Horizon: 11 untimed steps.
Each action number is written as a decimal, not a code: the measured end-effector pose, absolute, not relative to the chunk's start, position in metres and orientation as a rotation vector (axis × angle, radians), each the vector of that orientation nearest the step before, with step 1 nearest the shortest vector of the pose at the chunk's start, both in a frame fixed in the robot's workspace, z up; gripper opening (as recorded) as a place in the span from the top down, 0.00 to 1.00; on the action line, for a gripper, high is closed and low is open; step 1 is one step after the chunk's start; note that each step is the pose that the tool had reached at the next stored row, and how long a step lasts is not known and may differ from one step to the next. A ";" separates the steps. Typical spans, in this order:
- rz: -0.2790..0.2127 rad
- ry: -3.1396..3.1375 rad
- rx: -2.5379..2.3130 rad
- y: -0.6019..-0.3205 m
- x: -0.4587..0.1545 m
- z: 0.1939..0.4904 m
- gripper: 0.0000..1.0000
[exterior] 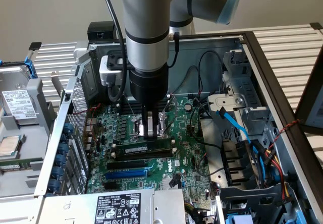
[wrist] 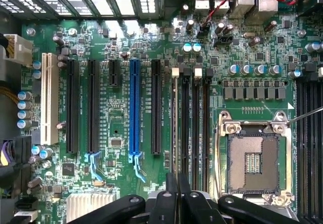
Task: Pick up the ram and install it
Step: 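Insert the ram into the slot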
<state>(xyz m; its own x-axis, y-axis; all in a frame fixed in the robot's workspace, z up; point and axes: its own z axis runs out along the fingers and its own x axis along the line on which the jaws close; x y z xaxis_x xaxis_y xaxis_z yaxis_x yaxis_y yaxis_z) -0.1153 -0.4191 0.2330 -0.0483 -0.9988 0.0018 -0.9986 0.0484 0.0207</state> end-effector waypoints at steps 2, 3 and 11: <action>-0.017 -2.266 2.159 -0.419 -0.115 0.233 0.88; -0.017 -2.266 2.159 -0.419 -0.115 0.233 0.88; -0.039 -2.260 2.154 -0.421 -0.114 0.234 0.88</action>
<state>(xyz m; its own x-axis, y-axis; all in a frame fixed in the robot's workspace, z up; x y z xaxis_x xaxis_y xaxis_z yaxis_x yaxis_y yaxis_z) -0.1136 -0.4208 0.2336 -0.0484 -0.9988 -0.0032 -0.9983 0.0483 0.0315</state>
